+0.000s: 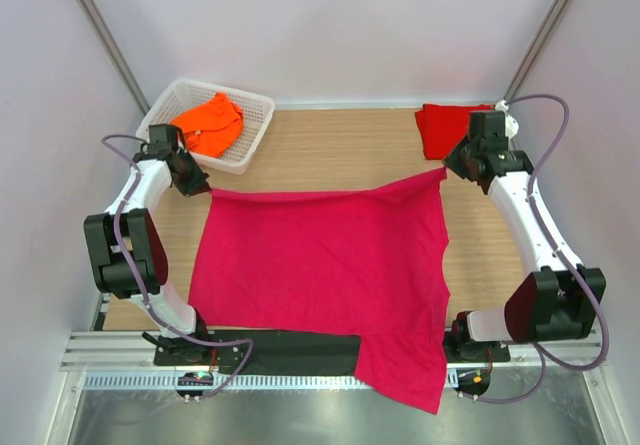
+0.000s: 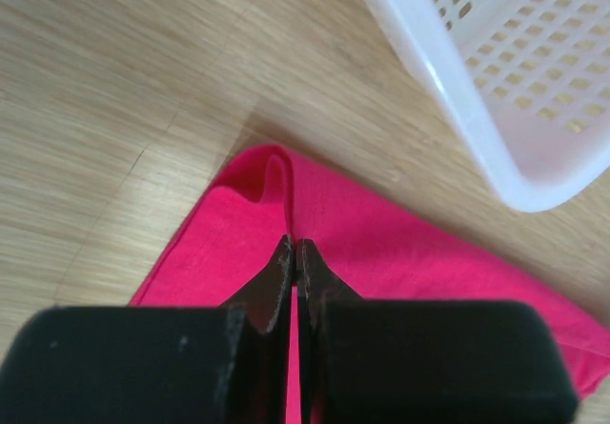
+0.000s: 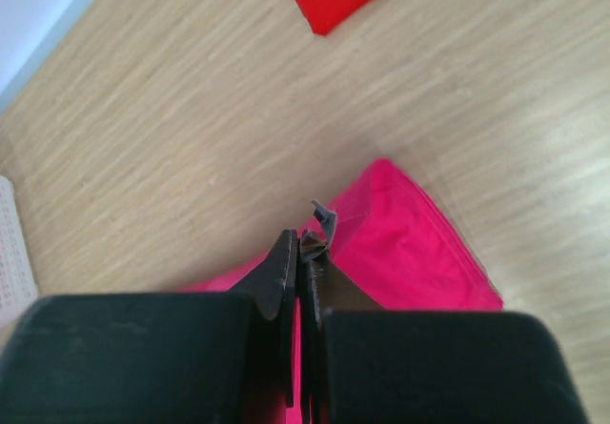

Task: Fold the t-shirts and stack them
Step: Flatten the tshirt out, then fold the tshirt

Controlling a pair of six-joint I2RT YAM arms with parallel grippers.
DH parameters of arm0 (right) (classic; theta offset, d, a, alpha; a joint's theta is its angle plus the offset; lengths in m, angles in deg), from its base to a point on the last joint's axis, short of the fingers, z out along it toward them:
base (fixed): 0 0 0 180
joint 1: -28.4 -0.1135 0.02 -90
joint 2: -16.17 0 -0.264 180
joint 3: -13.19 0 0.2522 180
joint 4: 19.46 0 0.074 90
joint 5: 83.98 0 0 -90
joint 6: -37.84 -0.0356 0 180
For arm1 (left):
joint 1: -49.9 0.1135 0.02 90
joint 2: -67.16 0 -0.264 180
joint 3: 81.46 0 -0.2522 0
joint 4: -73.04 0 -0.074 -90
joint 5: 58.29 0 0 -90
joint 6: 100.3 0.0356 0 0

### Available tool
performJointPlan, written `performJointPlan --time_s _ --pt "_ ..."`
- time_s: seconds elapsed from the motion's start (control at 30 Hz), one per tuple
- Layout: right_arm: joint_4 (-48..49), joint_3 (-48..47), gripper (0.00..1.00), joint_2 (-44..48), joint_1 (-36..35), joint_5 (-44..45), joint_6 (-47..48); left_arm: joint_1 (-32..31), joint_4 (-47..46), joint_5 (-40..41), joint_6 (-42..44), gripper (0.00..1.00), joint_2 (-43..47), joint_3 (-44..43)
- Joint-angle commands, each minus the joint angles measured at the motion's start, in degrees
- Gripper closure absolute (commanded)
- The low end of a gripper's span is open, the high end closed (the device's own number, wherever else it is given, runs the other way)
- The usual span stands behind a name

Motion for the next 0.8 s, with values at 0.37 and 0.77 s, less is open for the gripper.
performJointPlan --time_s 0.37,0.77 --pt "-8.9 11.1 0.99 10.0 -0.2 -0.5 -0.1 0.2 10.0 5.9 3.2 1.0 3.1 0.9" --pt "-13.0 13.7 0.99 11.1 -0.1 -0.8 1.7 2.0 13.6 7.5 6.0 1.0 0.2 0.3"
